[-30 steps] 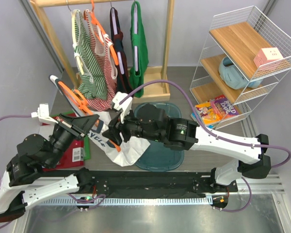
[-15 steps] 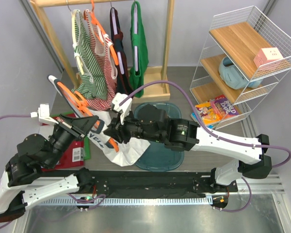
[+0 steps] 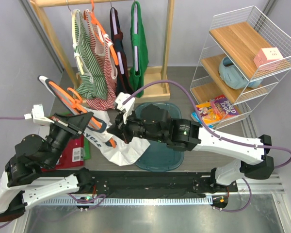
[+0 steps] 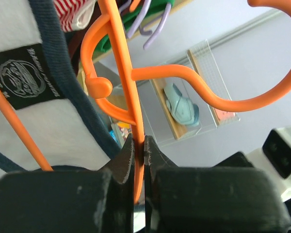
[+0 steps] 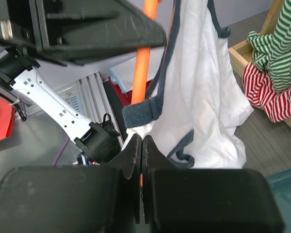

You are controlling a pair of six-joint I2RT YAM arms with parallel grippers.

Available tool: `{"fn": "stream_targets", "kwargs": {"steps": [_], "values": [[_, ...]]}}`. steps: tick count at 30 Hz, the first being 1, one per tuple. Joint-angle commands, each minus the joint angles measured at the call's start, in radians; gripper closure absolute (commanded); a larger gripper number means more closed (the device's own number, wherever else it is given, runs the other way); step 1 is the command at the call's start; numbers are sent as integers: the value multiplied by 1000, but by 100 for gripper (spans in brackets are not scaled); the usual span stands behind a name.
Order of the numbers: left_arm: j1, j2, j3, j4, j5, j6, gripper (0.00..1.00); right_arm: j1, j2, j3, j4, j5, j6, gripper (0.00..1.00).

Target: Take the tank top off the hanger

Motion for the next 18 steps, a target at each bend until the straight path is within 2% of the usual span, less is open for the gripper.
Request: {"fn": "stream_targets", "kwargs": {"steps": [1, 13, 15, 18], "values": [[0, -4, 31, 169, -141, 95, 100, -1, -80, -64, 55, -24, 40, 99], [0, -46, -43, 326, -189, 82, 100, -1, -198, -298, 164, -87, 91, 99], [0, -56, -63, 367, -157, 66, 100, -1, -212, -327, 186, -86, 93, 99], [0, -56, -52, 336, -109, 17, 100, -1, -224, -363, 227, -86, 103, 99]]}}
